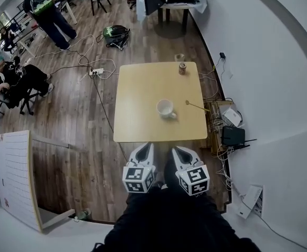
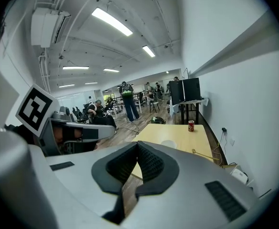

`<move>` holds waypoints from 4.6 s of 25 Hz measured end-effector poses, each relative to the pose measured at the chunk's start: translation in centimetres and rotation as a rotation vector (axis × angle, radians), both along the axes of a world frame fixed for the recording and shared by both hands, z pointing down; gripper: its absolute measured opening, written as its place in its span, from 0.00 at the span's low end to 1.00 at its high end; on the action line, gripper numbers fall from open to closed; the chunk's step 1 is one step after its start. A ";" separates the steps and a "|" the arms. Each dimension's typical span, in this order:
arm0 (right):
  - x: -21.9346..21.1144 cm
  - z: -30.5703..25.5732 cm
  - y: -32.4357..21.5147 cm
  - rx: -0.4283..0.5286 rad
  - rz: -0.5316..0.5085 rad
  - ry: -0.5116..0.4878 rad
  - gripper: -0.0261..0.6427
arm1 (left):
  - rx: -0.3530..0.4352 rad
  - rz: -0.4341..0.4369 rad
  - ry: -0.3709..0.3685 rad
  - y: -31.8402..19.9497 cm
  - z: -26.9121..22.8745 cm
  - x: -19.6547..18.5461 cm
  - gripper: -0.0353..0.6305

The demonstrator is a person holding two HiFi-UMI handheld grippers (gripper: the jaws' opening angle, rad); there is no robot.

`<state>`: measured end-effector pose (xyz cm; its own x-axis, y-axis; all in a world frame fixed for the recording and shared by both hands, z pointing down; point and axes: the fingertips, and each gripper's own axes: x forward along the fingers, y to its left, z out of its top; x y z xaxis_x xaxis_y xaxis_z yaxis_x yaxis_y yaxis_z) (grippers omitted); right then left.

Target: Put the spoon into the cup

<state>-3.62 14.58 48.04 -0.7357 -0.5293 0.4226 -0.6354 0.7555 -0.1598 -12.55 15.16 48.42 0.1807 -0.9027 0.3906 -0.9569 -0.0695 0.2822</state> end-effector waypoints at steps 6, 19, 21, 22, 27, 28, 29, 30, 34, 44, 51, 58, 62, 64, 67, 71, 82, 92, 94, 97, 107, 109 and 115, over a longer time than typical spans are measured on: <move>2.3 0.7 -7.9 -0.026 0.048 -0.004 0.07 | -0.008 0.034 0.001 -8.3 0.6 2.1 0.11; 7.6 4.9 -19.5 -0.168 0.175 -0.050 0.07 | -0.077 0.196 0.000 -20.9 5.1 9.1 0.11; 8.4 5.8 -20.9 -0.186 0.183 -0.052 0.07 | -0.099 0.213 -0.002 -22.1 6.0 10.2 0.11; 8.7 6.2 -21.5 -0.195 0.186 -0.054 0.07 | -0.111 0.221 -0.003 -22.6 6.5 10.7 0.11; 10.5 8.8 -24.3 -0.242 0.202 -0.053 0.07 | -0.171 0.260 -0.015 -24.2 9.4 12.4 0.11; 10.9 9.4 -24.8 -0.251 0.205 -0.050 0.07 | -0.182 0.266 -0.017 -24.4 9.9 12.7 0.11; 11.2 10.0 -25.3 -0.261 0.206 -0.047 0.07 | -0.193 0.271 -0.018 -24.6 10.4 13.0 0.11; 11.5 10.6 -25.7 -0.273 0.208 -0.046 0.07 | -0.203 0.275 -0.019 -24.8 10.8 13.3 0.11; 12.5 13.0 -27.2 -0.359 0.224 -0.066 0.07 | -0.243 0.286 -0.016 -25.8 12.4 14.0 0.11; 15.1 18.5 -30.1 -0.481 0.297 -0.067 0.07 | -0.304 0.320 -0.029 -28.4 15.5 15.4 0.11; 17.3 23.1 -31.9 -0.517 0.393 -0.054 0.07 | -0.347 0.344 -0.013 -30.5 18.9 16.7 0.11; 20.1 27.7 -34.0 -0.548 0.497 -0.091 0.09 | -0.405 0.333 -0.013 -31.7 22.9 17.9 0.11; 21.0 30.7 -35.4 -0.601 0.545 -0.143 0.16 | -0.419 0.338 -0.015 -32.7 24.4 18.4 0.11; 21.3 32.0 -36.0 -0.630 0.572 -0.174 0.17 | -0.427 0.346 -0.025 -33.1 25.2 18.5 0.11; 21.2 33.4 -36.4 -0.690 0.610 -0.249 0.21 | -0.442 0.349 -0.034 -33.2 26.1 18.2 0.11; 21.0 34.7 -36.5 -0.763 0.637 -0.358 0.28 | -0.447 0.352 -0.030 -33.2 26.4 18.0 0.11; 19.8 32.9 -36.3 -0.822 0.586 -0.598 0.11 | -0.440 0.333 -0.020 -32.4 26.1 16.9 0.11; 18.4 25.8 -36.0 -0.732 0.527 -0.660 0.08 | -0.391 0.275 -0.013 -31.8 23.0 13.8 0.11; 17.9 24.1 -35.7 -0.714 0.518 -0.668 0.08 | -0.373 0.260 -0.014 -31.5 22.1 12.9 0.11; 16.5 21.5 -34.9 -0.694 0.485 -0.679 0.08 | -0.355 0.220 -0.010 -30.9 20.9 10.8 0.11; 7.1 17.2 -31.8 -0.659 0.239 -0.566 0.08 | -0.368 0.055 0.005 -26.9 20.3 3.2 0.11; 5.5 17.6 -31.5 -0.650 0.206 -0.505 0.08 | -0.381 0.022 0.009 -26.2 20.5 1.8 0.11; 2.3 19.0 -30.7 -0.621 0.158 -0.348 0.08 | -0.403 -0.053 0.016 -24.3 21.3 -1.9 0.11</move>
<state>-1.31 -16.14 67.02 -0.8169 -0.3787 0.4350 -0.5636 0.3636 -0.7417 -14.42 -9.15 69.77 0.1473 -0.6864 0.7121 -0.9514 0.0987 0.2919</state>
